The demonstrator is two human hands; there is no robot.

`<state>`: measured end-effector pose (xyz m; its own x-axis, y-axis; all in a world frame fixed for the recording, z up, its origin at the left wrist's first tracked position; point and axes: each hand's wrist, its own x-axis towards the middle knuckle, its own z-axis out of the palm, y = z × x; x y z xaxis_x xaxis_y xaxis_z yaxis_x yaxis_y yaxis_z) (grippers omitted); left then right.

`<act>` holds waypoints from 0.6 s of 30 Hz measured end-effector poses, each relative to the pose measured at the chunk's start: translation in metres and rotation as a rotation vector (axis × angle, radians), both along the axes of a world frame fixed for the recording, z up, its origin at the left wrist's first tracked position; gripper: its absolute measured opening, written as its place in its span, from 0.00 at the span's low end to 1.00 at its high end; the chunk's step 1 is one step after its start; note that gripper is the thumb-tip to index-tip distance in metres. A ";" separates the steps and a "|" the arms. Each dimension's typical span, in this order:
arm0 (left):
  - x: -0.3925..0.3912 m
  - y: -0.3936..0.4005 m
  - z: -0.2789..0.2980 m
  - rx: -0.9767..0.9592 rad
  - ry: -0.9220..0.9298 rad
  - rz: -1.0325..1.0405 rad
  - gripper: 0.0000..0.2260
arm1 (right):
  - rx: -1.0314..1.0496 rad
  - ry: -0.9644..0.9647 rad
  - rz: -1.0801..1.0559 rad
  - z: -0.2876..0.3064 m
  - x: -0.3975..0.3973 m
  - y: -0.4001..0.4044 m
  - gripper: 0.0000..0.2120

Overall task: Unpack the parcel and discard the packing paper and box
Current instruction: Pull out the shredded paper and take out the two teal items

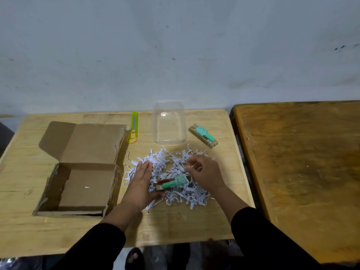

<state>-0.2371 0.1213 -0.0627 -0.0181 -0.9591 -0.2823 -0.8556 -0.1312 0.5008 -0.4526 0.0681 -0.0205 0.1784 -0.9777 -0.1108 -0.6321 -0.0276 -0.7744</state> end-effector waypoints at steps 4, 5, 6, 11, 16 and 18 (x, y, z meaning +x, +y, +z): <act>-0.001 -0.002 -0.001 0.009 -0.006 0.005 0.51 | 0.067 0.103 0.155 -0.002 0.002 0.015 0.18; -0.001 -0.002 -0.001 0.011 -0.005 0.009 0.51 | 0.061 0.122 0.162 -0.003 0.001 0.017 0.18; -0.001 -0.002 -0.001 0.012 -0.005 0.012 0.52 | 0.061 0.137 0.165 -0.003 -0.001 0.018 0.19; 0.000 -0.003 -0.001 0.008 -0.001 -0.007 0.51 | 0.080 0.279 0.252 -0.003 -0.010 0.023 0.22; 0.000 -0.004 -0.002 0.003 -0.015 -0.018 0.52 | -0.001 0.321 0.258 -0.002 -0.011 0.025 0.24; 0.001 -0.004 -0.003 0.003 -0.018 -0.021 0.52 | -0.022 0.314 0.253 -0.002 -0.008 0.024 0.26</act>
<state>-0.2364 0.1173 -0.0656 -0.0331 -0.9578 -0.2854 -0.8669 -0.1146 0.4851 -0.4606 0.0923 -0.0226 0.3751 -0.9098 -0.1775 -0.8087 -0.2276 -0.5424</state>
